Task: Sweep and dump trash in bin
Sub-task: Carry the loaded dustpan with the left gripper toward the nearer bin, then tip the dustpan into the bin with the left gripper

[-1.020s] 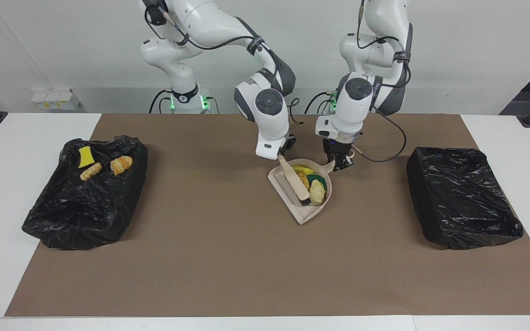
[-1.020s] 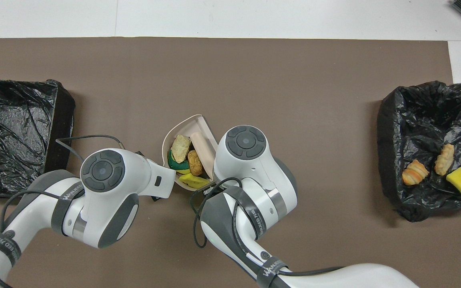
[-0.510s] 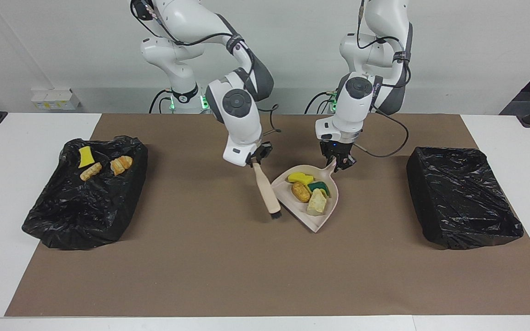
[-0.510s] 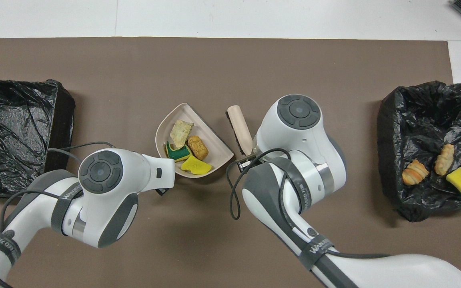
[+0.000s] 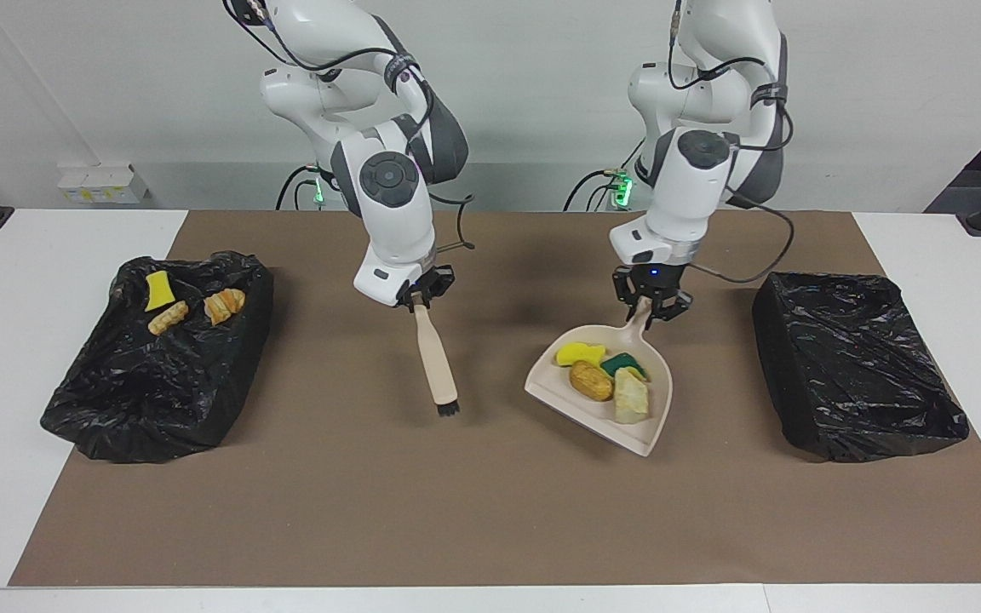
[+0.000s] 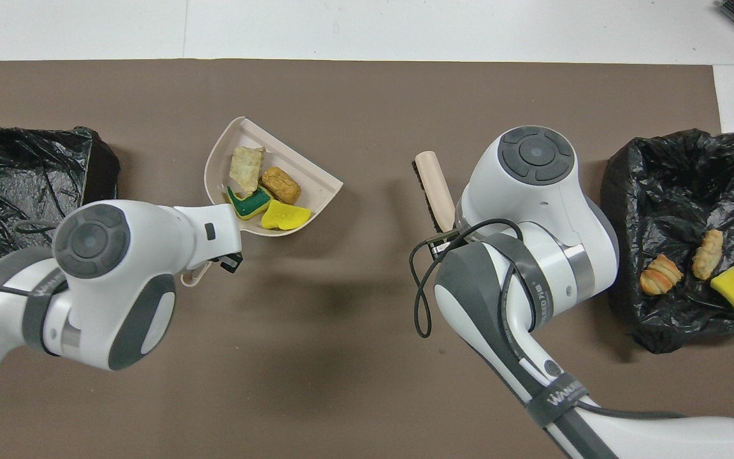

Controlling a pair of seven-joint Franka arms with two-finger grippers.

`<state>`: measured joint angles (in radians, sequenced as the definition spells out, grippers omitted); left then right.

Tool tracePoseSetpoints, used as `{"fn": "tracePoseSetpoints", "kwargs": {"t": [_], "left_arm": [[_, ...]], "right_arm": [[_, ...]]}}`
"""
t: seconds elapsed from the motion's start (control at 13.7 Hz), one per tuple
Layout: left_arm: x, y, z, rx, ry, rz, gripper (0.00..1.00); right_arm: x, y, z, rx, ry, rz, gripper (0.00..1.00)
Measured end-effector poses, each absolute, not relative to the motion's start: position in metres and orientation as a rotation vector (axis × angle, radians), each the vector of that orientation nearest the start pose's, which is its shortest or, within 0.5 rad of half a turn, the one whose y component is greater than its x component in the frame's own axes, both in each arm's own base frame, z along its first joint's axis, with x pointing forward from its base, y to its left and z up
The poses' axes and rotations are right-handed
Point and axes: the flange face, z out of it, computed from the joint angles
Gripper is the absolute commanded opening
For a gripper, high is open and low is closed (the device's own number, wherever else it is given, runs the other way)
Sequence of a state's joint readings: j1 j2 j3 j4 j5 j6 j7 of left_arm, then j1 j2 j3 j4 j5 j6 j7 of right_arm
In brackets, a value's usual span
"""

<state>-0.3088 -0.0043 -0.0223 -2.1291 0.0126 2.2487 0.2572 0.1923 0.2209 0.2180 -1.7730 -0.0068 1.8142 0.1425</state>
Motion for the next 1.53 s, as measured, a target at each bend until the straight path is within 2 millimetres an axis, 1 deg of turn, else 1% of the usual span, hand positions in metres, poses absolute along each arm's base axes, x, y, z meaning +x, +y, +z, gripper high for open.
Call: {"fn": "tracePoseSetpoints", "kwargs": {"t": [0.15,0.22,0.36,0.44,0.66,0.8,0.87,1.02,1.17,1.24,1.31,1.38,1.53], "left_arm": [[0.537,-0.141,0.45,-3.015,0.826,-0.145,0.0],[0.542,-0.121,0.462,-3.016,0.813,-0.122,0.0],[0.548,-0.08,0.476,-3.02,0.796,-0.069,0.0],[0.549,-0.057,0.481,-3.023,0.79,-0.038,0.0],[0.551,0.015,0.499,-3.022,0.809,0.0,0.0],[0.548,0.069,0.519,-3.022,0.84,-0.011,0.0],[0.542,0.097,0.527,-3.027,0.842,-0.003,0.0],[0.524,0.152,0.536,-3.055,0.806,0.044,0.0],[0.506,0.195,0.54,-3.034,0.799,0.092,0.0],[0.499,0.212,0.541,-2.982,0.842,0.135,0.0],[0.496,0.22,0.542,-2.923,0.888,0.184,0.0],[0.495,0.223,0.543,-2.861,0.926,0.237,0.0],[0.497,0.222,0.545,-2.739,1.015,0.326,0.0]], "right_arm": [[0.55,0.232,0.432,-3.125,-0.38,0.276,0.0],[0.549,0.234,0.436,-3.132,-0.351,0.268,0.0],[0.542,0.245,0.44,-3.143,-0.304,0.256,0.0],[0.536,0.256,0.441,-3.151,-0.267,0.254,0.0],[0.513,0.296,0.445,-3.136,-0.155,0.266,0.0],[0.498,0.32,0.448,-3.105,-0.074,0.291,0.0],[0.489,0.335,0.448,-3.099,-0.027,0.296,0.0],[0.46,0.374,0.438,-3.1,0.054,0.285,0.0],[0.426,0.414,0.42,-3.097,0.112,0.289,0.0],[0.41,0.432,0.409,-3.101,0.109,0.298,0.0],[0.398,0.445,0.399,-3.102,0.088,0.303,0.0],[0.39,0.454,0.389,-3.1,0.064,0.305,0.0],[0.377,0.465,0.368,-3.111,0.027,0.326,0.0]]}}
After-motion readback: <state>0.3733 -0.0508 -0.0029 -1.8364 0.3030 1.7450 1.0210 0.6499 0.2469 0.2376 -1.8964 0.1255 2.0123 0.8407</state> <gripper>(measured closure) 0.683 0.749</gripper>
